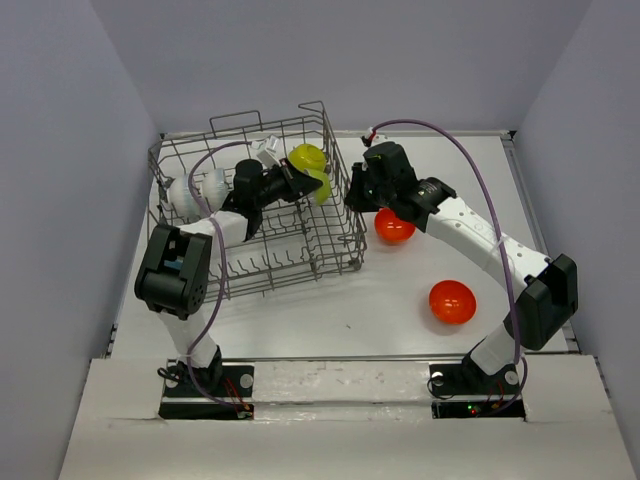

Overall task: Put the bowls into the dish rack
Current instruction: Place the upside down bowl on the dish rack.

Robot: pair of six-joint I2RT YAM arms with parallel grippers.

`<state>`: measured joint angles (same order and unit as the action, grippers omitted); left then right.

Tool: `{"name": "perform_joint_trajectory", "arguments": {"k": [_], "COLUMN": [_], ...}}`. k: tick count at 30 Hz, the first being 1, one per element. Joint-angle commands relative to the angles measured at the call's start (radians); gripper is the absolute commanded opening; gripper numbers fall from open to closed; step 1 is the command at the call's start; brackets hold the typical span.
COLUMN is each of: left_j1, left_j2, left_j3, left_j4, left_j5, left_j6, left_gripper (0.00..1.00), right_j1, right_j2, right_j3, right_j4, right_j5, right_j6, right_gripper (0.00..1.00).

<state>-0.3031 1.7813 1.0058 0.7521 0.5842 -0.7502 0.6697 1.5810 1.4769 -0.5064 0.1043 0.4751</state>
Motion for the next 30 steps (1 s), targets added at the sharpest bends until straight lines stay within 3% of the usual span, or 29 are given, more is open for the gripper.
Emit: {"name": "perform_joint_trajectory", "arguments": {"k": [1,19,23,30], "left_j1": [0.021,0.021,0.022,0.022], "left_j2": [-0.092,-0.043,-0.026,-0.003], "left_j3": [0.019,0.042,0.057,0.065], "left_j4": [-0.097,-0.126,-0.146,-0.157], "left_j5": [-0.098,-0.092,-0.089,-0.092], "left_j6": [0.12,0.144,0.152,0.164], "left_gripper": [0.0,0.0,0.0,0.0], "right_j1": [0.018,0.018,0.018,0.018], "right_j2": [-0.007,-0.009,-0.006,-0.009], "right_j3": [0.022,0.011,0.011,0.006], "right_j4": [0.022,0.02,0.016,0.009], "right_j5": [0.014,0.017,0.035,0.057], "right_j6": [-0.006,0.0,0.005,0.014], "right_gripper": [0.17,0.16,0.01,0.01]}}
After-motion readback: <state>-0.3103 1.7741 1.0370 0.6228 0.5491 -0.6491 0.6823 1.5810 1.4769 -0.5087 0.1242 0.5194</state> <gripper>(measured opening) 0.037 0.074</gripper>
